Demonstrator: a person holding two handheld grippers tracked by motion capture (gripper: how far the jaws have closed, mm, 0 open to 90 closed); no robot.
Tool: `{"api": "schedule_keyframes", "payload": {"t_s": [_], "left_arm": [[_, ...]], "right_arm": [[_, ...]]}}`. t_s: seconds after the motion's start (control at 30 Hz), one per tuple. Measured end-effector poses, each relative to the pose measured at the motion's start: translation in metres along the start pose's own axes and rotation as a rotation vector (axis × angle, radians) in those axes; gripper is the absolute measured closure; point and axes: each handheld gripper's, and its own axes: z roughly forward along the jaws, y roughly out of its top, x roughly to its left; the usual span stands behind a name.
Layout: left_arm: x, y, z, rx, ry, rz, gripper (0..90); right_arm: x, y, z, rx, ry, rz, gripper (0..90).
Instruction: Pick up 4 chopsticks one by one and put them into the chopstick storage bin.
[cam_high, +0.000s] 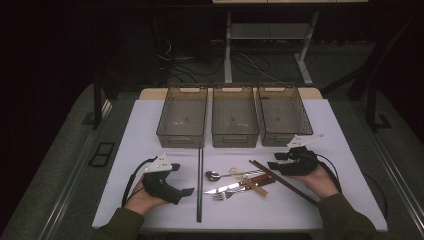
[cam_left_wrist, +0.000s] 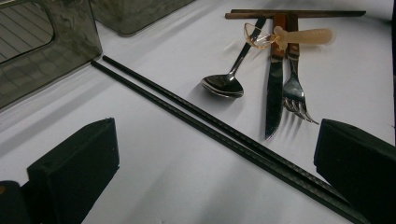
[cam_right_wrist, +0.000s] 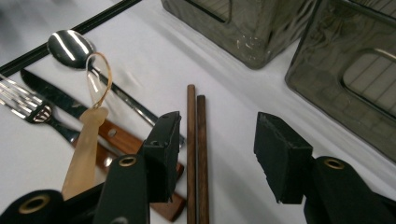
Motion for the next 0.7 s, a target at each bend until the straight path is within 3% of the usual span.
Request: {"api": "schedule_keyframes", "payload": {"t_s": [0.47,0.6,0.7], "left_arm": [[0.000,0.000,-0.001,-0.001,0.003,0.001,0.0],[0.000,0.000,-0.001,-0.005,0.004,-0.004,0.0],[0.000,0.000,-0.002,-0.001,0.005,0.000,0.0]], "right_arm": [[0.000,-0.033,-0.030,0.033,-0.013,0.000,48.8],[-0.001,-0.040,-0.035,0.051,0.005,0.018,48.1],[0.001,-0.045,-0.038,0.072,0.007,0.006,50.3]]}}
